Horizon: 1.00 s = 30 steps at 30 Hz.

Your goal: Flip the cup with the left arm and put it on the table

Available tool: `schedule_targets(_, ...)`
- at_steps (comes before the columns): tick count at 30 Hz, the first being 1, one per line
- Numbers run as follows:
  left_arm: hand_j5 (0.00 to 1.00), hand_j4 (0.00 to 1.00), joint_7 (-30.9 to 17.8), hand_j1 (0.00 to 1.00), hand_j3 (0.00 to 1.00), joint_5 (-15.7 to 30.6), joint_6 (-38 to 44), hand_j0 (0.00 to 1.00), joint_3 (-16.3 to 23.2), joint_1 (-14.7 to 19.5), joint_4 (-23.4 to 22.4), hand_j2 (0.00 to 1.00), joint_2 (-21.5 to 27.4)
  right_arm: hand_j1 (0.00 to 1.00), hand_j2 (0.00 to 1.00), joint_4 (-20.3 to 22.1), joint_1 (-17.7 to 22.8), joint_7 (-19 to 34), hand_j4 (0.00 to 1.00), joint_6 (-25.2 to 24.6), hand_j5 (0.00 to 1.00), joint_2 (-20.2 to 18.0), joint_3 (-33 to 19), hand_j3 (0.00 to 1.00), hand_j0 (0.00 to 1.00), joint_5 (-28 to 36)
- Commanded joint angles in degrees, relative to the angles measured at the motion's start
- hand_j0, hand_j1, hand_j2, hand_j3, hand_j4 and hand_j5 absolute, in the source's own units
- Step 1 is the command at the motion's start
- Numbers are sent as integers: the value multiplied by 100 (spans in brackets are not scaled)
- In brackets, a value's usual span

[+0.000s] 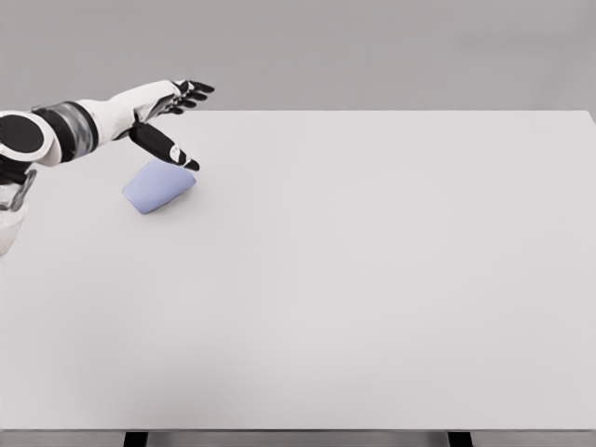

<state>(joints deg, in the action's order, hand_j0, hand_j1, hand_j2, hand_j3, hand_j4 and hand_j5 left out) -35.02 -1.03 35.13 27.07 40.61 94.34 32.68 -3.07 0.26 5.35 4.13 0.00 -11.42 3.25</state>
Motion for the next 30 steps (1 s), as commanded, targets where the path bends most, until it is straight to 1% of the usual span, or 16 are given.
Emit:
schedule_targets(1, 100, 100, 2, 100, 100, -11, -13, 100, 96, 0, -47, 100, 37, 100, 100, 0, 0, 1, 100, 0, 100, 0, 0, 100, 100, 0)
schedule_targets(6, 100, 100, 2, 100, 100, -55, -13, 100, 140, 0, -73, 100, 283, 100, 100, 0, 0, 1, 100, 0, 100, 0, 0, 100, 100, 0)
schedule_targets(8, 100, 100, 2, 100, 100, -204, -13, 100, 149, -26, -73, 100, 318, 100, 100, 0, 0, 1, 100, 0, 100, 0, 0, 100, 100, 0)
schedule_targets(9, 100, 100, 2, 100, 100, -398, -13, 100, 246, -44, -73, 100, 309, 100, 100, 0, 0, 1, 100, 0, 100, 0, 0, 100, 100, 0)
schedule_targets(10, 100, 100, 2, 100, 100, -451, -13, 100, 360, -44, -73, 100, 309, 100, 100, 0, 0, 1, 100, 0, 100, 0, 0, 100, 100, 0)
schedule_targets(12, 100, 100, 2, 100, 100, -451, -13, 100, 492, -53, -73, 100, 292, 100, 100, -9, 0, 1, 100, 0, 100, 0, 0, 100, 100, 0)
schedule_targets(18, 100, 100, 2, 100, 100, -451, -13, 100, 510, -79, -108, 100, 274, 100, 100, -9, 0, 1, 100, 0, 100, 0, 0, 100, 100, 0)
schedule_targets(21, 100, 100, 2, 100, 100, -477, -13, 100, 510, -70, -302, 100, 283, 100, 100, 0, 0, 1, 100, 0, 100, 0, 0, 100, 100, 0)
schedule_targets(23, 100, 100, 2, 100, 100, -618, -13, 100, 510, -62, -381, 100, 292, 100, 100, 0, 0, 1, 100, 0, 100, 0, 0, 100, 100, 0)
schedule_targets(25, 100, 100, 2, 100, 100, -750, -13, 100, 510, -53, -583, 100, 265, 100, 100, 0, 0, 1, 100, 0, 100, 0, 0, 100, 100, 0)
schedule_targets(30, 100, 100, 2, 100, 100, -758, -13, 100, 501, -26, -847, 100, 221, 100, 100, 0, 0, 1, 100, 0, 100, 0, 0, 100, 100, 0)
